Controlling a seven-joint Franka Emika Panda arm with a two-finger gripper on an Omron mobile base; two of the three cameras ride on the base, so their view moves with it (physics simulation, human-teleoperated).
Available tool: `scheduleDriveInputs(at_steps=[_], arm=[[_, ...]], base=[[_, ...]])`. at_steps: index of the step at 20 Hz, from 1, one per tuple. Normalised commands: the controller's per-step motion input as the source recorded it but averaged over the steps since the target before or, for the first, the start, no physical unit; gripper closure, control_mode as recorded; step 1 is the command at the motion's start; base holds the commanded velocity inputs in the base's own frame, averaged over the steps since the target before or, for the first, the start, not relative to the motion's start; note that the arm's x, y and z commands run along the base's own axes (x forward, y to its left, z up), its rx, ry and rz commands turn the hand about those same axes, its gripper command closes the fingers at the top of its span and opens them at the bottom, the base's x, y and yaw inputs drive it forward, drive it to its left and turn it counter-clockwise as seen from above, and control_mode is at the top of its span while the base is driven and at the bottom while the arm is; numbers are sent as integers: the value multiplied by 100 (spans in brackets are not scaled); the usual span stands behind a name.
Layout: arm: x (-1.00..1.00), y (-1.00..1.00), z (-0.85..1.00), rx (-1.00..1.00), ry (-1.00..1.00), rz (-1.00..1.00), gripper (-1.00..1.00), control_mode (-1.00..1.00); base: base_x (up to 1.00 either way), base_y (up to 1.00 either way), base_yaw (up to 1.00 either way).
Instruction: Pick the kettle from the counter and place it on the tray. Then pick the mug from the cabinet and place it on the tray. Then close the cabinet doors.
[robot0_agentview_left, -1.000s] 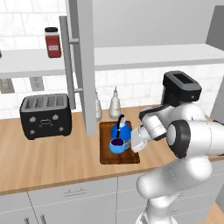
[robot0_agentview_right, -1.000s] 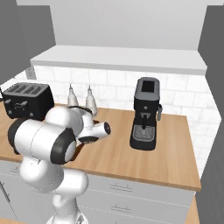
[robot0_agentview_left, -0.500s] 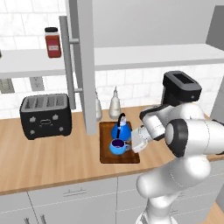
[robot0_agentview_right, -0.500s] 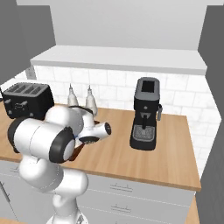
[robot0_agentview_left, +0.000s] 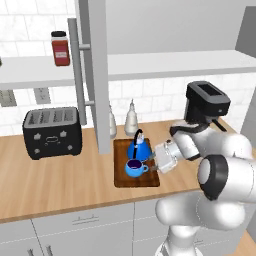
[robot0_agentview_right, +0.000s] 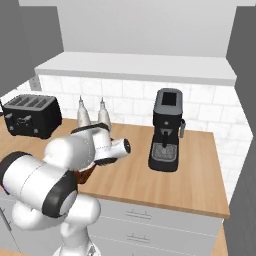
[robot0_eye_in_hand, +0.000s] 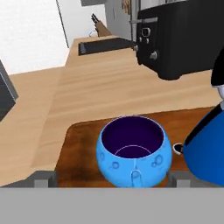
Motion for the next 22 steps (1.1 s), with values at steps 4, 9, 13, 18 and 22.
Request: scheduleDriveInputs(at_steps=[4,9,13,18,22], arm=[[-41,-4,100,0,7,-10,-100,-100],[-31,-20,100,-11,34,-26,-100,-100],[-18,-31,100,-12,53,-37,-100,-100],[-4,-34,67,-20,61,-37,-100,-100],[0,-1,0,-6,7,-7,-100,-100]], base=[[0,0,0],[0,0,0],[0,0,0],[0,0,0],[0,0,0]])
